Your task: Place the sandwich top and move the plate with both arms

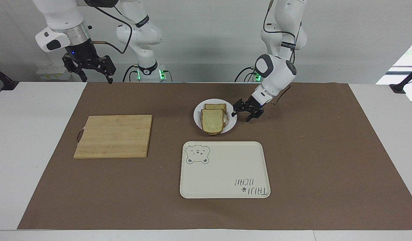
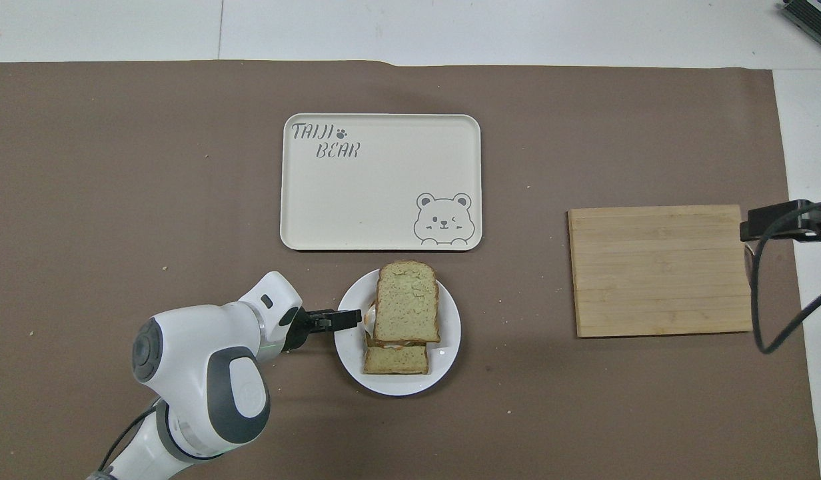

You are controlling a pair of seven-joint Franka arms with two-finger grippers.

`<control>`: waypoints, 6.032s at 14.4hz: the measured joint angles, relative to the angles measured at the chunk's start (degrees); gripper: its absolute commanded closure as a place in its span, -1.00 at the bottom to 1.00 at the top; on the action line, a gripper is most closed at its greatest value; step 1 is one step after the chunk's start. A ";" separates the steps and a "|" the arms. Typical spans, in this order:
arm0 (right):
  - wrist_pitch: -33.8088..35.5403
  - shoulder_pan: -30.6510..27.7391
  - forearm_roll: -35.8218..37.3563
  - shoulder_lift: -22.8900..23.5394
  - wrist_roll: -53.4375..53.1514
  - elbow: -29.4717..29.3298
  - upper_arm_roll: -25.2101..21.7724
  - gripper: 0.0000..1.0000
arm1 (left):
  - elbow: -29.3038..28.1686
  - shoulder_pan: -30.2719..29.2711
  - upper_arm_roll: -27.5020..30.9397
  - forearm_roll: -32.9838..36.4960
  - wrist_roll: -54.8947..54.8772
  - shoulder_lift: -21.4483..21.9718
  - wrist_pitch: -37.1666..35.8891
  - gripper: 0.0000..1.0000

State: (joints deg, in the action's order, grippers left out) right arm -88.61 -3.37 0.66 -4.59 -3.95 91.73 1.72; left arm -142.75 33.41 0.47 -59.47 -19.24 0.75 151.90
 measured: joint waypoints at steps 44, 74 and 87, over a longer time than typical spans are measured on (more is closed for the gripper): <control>0.40 0.01 0.00 -0.18 0.03 0.77 0.11 -1.00 | 25.51 -20.97 1.57 -3.17 -4.10 -12.92 -25.39 1.00; 0.40 0.01 0.00 -0.20 0.03 0.87 0.11 -1.00 | 37.49 -21.58 4.68 29.99 1.77 -12.07 -32.11 -1.00; 0.41 -0.01 0.00 -0.20 0.64 0.89 0.05 -1.00 | 65.49 -27.05 5.11 55.30 3.18 -6.75 -70.83 -1.00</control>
State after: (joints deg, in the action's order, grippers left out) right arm -88.20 -3.38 0.66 -4.79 -3.31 92.63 1.76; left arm -77.26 6.35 5.58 -4.16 -16.06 -6.00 81.07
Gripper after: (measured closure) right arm 0.000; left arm 0.000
